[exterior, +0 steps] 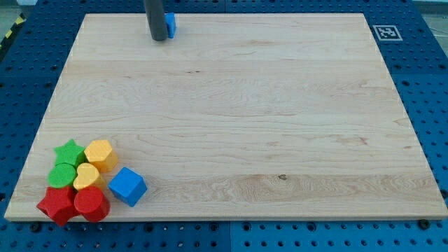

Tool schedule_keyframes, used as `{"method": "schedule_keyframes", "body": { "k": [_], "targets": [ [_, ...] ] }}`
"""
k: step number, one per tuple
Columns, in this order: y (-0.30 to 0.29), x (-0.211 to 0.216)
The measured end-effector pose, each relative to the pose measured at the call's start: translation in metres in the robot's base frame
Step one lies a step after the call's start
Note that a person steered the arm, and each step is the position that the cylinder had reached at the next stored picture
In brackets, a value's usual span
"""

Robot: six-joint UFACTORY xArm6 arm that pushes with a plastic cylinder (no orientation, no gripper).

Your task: Slide blue triangle to the top of blue cube

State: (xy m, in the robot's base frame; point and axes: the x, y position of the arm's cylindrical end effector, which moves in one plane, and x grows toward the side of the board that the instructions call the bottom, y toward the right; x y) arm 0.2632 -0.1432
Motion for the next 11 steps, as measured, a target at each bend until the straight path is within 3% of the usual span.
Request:
{"method": "schedule_keyframes", "body": {
  "k": [2,3,4,6,7,8,9,10,11],
  "targets": [
    [-0.038,-0.05],
    [0.0,-0.066],
    [0.038,-0.012],
    [0.038,0.131],
    [0.037,0.164],
    [0.002,0.151],
    [-0.027,0.107],
    [-0.006,0.063],
    [0.042,0.071]
  ]
}}
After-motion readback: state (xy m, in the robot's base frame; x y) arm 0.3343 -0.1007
